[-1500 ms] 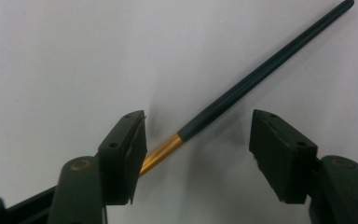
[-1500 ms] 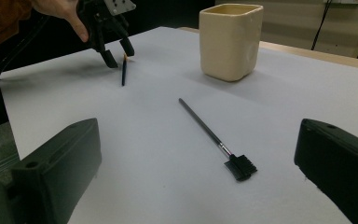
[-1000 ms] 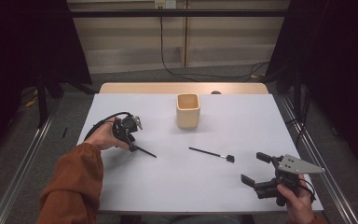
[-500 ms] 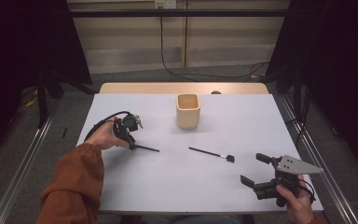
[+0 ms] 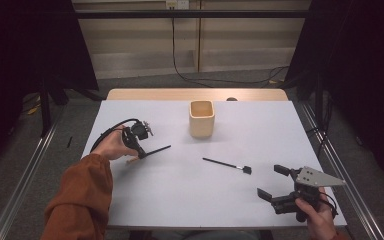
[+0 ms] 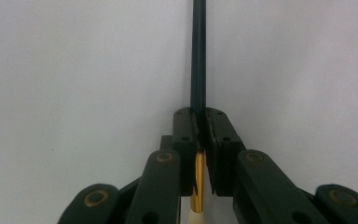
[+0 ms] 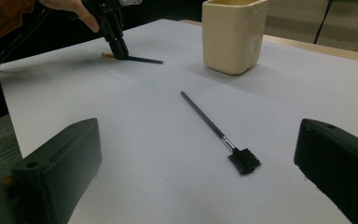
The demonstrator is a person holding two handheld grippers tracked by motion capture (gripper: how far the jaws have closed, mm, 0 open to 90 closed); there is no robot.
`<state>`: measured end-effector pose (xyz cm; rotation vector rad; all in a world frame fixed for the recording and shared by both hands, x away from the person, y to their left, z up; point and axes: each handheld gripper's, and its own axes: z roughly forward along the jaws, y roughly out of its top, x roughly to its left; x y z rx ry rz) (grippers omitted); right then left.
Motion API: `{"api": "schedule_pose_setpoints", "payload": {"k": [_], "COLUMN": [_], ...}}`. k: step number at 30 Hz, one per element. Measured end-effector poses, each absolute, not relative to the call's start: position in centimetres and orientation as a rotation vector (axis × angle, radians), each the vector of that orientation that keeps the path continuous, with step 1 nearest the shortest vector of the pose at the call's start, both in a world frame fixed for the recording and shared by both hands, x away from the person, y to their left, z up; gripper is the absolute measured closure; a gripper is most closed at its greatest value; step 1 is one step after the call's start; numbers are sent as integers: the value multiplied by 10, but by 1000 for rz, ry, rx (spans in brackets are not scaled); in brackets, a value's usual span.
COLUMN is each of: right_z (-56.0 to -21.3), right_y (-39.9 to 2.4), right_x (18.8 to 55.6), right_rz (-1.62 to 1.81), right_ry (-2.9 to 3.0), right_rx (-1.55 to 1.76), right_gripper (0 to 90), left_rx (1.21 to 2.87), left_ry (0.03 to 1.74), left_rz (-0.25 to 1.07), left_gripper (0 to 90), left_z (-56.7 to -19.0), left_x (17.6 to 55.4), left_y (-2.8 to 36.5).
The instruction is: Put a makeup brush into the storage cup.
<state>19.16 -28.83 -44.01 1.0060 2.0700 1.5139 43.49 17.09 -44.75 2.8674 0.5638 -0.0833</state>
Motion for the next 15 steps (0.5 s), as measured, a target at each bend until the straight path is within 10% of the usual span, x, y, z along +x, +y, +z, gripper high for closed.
{"api": "schedule_pose_setpoints", "payload": {"k": [15], "right_z": [-440], "right_y": [-288], "right_x": [191], "right_rz": [1507], "right_ry": [2074], "right_rx": [1010], "right_gripper": [0], "left_rx": [2830], "left_ry": [655], "left_rz": [-95], "left_gripper": [835], "left_z": [-446], "left_x": [436], "left_y": [174]}}
